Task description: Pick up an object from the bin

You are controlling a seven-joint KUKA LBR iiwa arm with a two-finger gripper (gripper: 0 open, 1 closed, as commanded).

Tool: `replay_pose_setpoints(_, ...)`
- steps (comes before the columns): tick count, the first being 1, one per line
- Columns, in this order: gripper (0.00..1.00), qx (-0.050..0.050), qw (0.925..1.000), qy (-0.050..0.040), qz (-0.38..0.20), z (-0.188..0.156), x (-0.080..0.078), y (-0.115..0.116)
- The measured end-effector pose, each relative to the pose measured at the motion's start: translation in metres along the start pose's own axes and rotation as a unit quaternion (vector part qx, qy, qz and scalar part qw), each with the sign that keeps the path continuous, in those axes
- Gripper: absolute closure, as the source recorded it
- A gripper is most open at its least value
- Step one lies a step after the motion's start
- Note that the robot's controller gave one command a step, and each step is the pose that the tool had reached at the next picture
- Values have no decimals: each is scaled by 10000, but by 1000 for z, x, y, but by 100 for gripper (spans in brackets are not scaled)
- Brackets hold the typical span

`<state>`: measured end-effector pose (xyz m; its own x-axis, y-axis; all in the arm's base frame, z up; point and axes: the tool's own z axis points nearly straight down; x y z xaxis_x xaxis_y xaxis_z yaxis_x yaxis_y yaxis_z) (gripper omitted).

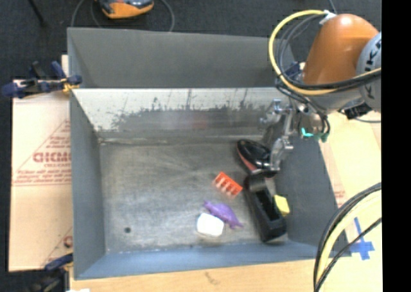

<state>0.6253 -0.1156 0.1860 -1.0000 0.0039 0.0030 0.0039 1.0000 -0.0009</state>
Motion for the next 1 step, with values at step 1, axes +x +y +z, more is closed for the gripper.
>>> replay_pose_setpoints(1, 0, 8, 10000, -41, -11, -5, -2, 0)
